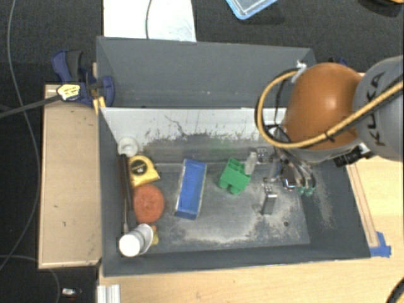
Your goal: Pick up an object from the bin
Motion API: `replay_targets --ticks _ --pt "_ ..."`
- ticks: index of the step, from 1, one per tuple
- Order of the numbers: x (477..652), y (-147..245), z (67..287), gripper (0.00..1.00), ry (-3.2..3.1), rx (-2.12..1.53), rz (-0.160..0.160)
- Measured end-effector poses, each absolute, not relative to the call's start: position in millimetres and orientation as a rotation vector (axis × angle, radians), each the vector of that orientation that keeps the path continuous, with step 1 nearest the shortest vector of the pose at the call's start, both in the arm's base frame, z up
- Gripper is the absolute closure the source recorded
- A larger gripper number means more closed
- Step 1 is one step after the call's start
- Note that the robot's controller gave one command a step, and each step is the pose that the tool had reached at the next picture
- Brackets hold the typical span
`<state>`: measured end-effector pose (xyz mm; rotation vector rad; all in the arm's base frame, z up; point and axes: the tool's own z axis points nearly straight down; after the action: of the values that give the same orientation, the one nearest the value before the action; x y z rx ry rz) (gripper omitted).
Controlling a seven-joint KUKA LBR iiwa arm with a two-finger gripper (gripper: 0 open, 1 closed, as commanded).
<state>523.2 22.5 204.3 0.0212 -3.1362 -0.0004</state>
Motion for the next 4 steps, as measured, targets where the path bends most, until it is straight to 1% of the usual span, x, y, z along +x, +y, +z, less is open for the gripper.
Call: replay_targets --ticks 1,2,3,4 --pt "524.6 22 209 0.0 -3.144 0.02 -0.001" --pt "558.8 11 137 0.0 -3.144 -0.173 -0.002" --pt "587.3 7 141 0.0 -3.064 -0.737 -0.006" --pt "585.5 17 131 0.0 -2.91 -1.199 -0.005"
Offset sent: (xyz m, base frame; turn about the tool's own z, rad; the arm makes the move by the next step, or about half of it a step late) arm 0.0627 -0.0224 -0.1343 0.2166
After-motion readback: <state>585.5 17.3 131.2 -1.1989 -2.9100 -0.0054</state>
